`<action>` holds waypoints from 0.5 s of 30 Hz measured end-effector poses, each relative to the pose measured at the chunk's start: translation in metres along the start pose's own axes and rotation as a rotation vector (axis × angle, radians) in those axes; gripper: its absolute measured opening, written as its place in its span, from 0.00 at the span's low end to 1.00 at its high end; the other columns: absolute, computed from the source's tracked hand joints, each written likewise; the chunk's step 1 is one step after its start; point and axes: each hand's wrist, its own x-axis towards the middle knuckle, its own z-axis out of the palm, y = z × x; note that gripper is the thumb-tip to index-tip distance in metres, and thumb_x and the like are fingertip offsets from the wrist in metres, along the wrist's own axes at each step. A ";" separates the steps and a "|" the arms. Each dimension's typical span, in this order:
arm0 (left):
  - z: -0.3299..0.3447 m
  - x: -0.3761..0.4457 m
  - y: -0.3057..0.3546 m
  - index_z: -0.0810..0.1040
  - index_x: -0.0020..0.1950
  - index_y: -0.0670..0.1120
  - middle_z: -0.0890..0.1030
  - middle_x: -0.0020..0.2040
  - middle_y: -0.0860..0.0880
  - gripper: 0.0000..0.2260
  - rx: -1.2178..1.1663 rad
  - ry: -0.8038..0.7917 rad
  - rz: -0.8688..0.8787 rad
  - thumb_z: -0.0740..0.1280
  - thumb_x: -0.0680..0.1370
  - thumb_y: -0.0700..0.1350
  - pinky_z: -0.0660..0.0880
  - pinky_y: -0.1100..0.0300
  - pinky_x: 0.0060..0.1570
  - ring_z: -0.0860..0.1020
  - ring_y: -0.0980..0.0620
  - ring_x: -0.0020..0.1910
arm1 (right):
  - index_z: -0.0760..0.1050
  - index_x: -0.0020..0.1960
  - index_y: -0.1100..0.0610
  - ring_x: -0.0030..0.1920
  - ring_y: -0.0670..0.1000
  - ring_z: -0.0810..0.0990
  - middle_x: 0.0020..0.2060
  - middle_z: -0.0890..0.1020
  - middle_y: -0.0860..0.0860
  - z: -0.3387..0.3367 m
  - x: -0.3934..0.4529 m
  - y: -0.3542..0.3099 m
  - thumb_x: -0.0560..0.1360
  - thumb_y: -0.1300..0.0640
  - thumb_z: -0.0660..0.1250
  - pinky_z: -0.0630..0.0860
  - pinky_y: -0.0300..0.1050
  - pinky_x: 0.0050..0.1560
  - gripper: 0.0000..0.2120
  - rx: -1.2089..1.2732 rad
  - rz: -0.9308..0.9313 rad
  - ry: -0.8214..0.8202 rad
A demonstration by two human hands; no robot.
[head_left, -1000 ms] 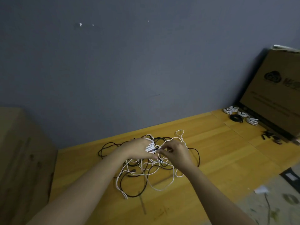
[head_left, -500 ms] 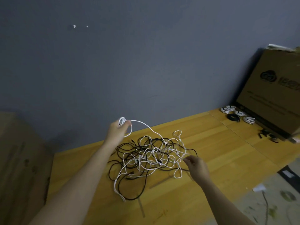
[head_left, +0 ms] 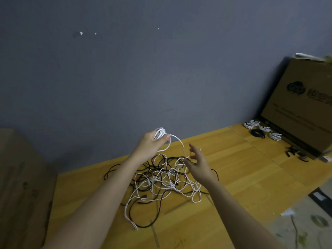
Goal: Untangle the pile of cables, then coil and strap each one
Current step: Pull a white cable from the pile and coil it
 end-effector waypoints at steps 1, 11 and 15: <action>-0.001 0.000 0.005 0.80 0.40 0.50 0.74 0.27 0.60 0.14 -0.010 0.000 0.007 0.64 0.73 0.58 0.68 0.59 0.35 0.71 0.64 0.27 | 0.64 0.73 0.49 0.58 0.45 0.73 0.63 0.69 0.44 0.002 0.005 -0.005 0.78 0.55 0.65 0.77 0.47 0.55 0.25 -0.007 -0.012 -0.016; -0.018 0.024 0.056 0.80 0.35 0.56 0.66 0.22 0.57 0.13 -0.211 0.106 0.088 0.63 0.78 0.56 0.62 0.60 0.30 0.64 0.59 0.23 | 0.71 0.45 0.62 0.36 0.55 0.80 0.37 0.78 0.57 -0.029 0.056 -0.077 0.82 0.63 0.54 0.77 0.46 0.40 0.09 0.313 -0.039 0.174; -0.033 0.049 0.084 0.78 0.38 0.50 0.63 0.22 0.56 0.17 -0.263 0.177 0.101 0.61 0.73 0.62 0.59 0.60 0.29 0.61 0.56 0.23 | 0.70 0.44 0.53 0.39 0.46 0.82 0.40 0.79 0.50 -0.065 0.081 -0.150 0.82 0.62 0.55 0.79 0.37 0.43 0.10 0.614 -0.424 0.528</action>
